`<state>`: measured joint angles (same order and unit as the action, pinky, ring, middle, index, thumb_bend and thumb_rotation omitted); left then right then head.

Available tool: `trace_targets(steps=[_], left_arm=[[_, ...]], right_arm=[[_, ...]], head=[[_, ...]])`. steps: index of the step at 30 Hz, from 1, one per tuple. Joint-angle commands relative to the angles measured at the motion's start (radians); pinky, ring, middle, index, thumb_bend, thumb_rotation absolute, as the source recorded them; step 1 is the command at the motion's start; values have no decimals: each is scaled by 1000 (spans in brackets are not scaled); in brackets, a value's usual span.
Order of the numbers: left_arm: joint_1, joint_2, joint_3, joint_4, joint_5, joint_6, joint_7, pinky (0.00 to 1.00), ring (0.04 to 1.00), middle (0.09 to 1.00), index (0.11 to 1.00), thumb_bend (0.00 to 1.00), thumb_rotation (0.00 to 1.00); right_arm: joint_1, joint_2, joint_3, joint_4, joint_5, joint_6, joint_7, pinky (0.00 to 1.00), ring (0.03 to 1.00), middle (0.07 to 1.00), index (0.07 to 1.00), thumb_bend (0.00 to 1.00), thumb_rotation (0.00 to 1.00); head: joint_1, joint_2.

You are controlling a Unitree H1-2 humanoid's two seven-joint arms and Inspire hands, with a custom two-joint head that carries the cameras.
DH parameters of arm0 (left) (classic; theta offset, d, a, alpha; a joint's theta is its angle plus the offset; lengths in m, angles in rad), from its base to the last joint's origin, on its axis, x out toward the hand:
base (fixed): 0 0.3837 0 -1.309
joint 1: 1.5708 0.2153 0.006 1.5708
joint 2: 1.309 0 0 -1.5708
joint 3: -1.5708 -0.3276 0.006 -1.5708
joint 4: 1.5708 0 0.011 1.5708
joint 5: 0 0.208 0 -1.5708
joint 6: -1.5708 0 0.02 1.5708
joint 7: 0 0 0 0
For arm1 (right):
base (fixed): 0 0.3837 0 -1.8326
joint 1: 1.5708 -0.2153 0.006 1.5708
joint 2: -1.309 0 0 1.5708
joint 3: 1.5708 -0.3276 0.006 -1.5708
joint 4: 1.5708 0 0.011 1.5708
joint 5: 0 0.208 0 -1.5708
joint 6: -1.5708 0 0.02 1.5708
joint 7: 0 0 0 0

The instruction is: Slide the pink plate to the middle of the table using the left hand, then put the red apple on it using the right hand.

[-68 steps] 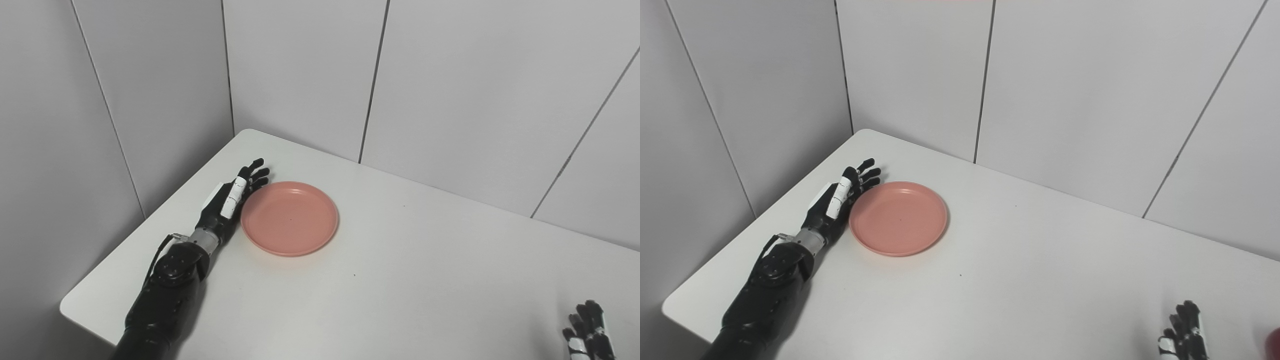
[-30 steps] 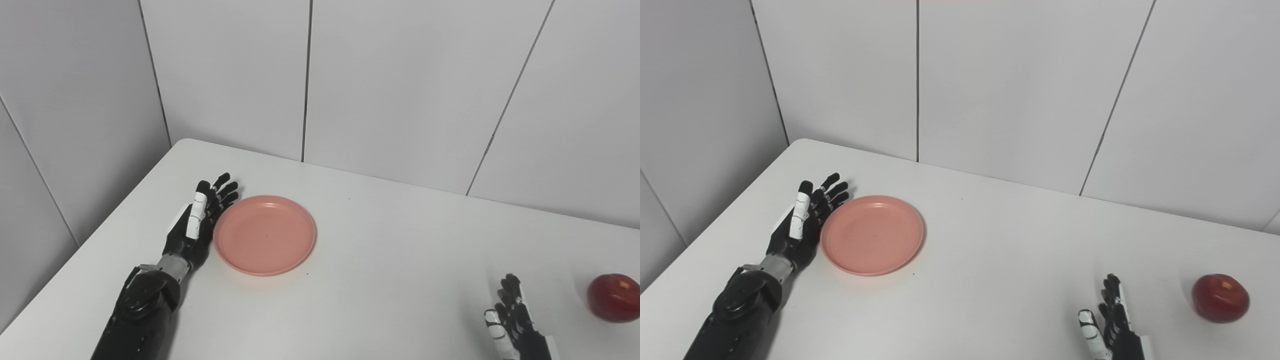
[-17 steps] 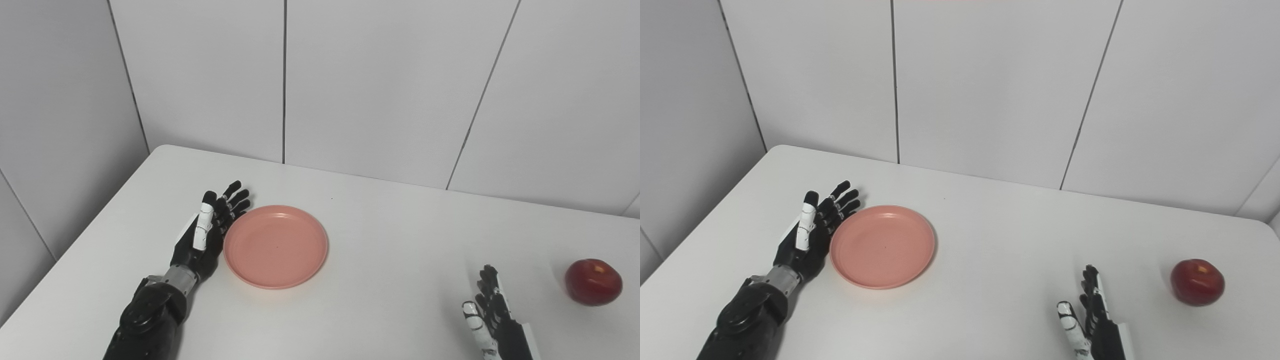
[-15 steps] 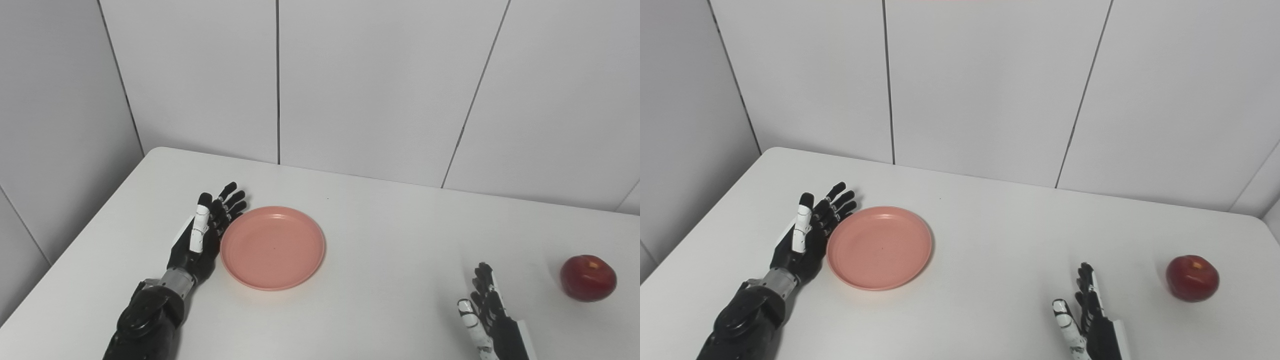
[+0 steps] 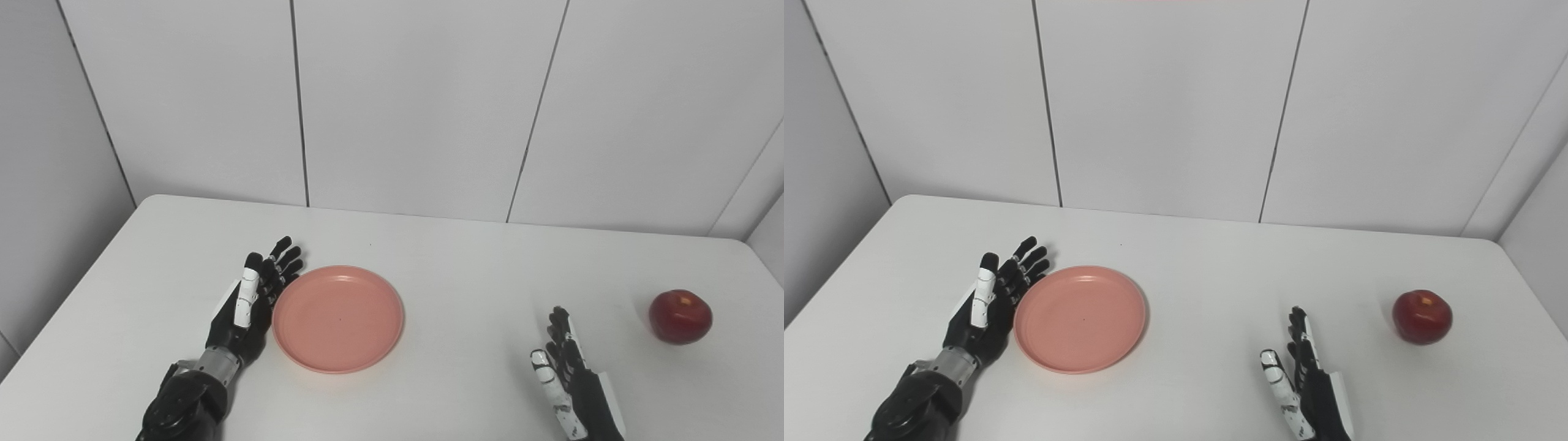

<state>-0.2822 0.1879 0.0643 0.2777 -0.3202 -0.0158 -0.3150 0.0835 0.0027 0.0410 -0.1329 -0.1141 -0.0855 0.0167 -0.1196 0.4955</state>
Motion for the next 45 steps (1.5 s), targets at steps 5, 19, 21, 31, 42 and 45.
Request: trace_targets(steps=[5,19,21,31,42,45], left_arm=[[36,-42,-30,12,13,-52,-30,1000,988,984,987,888,1000],[100,-96,-85,-59,41,-59,-41,1000,993,995,995,843,1000],[103,-97,-94,-58,44,-64,-45,1000,996,999,997,839,1000],[128,-116,-123,-81,74,-76,-44,1000,1000,1000,1000,863,1000],[141,-124,-134,-109,80,-62,-45,1000,1000,1000,1000,883,1000],[144,-124,-140,-115,80,-64,-48,1000,1000,1000,1000,872,1000]], right_arm=[[-5,20,7,10,-9,-4,-16,1000,995,999,1000,677,831],[-3,22,1,13,-4,-13,-21,1000,996,997,996,695,838],[-4,21,0,15,-4,-16,-22,1000,997,998,996,693,842],[-4,21,1,17,-6,-15,-23,1000,996,997,997,692,839],[-3,20,1,12,-8,-4,-23,1000,1000,999,996,712,841],[-3,19,0,14,-8,-8,-24,1000,1000,999,995,707,839]], head=[[-8,-4],[-29,-15],[-30,-15],[-33,-15],[-35,-13],[-35,-15]])
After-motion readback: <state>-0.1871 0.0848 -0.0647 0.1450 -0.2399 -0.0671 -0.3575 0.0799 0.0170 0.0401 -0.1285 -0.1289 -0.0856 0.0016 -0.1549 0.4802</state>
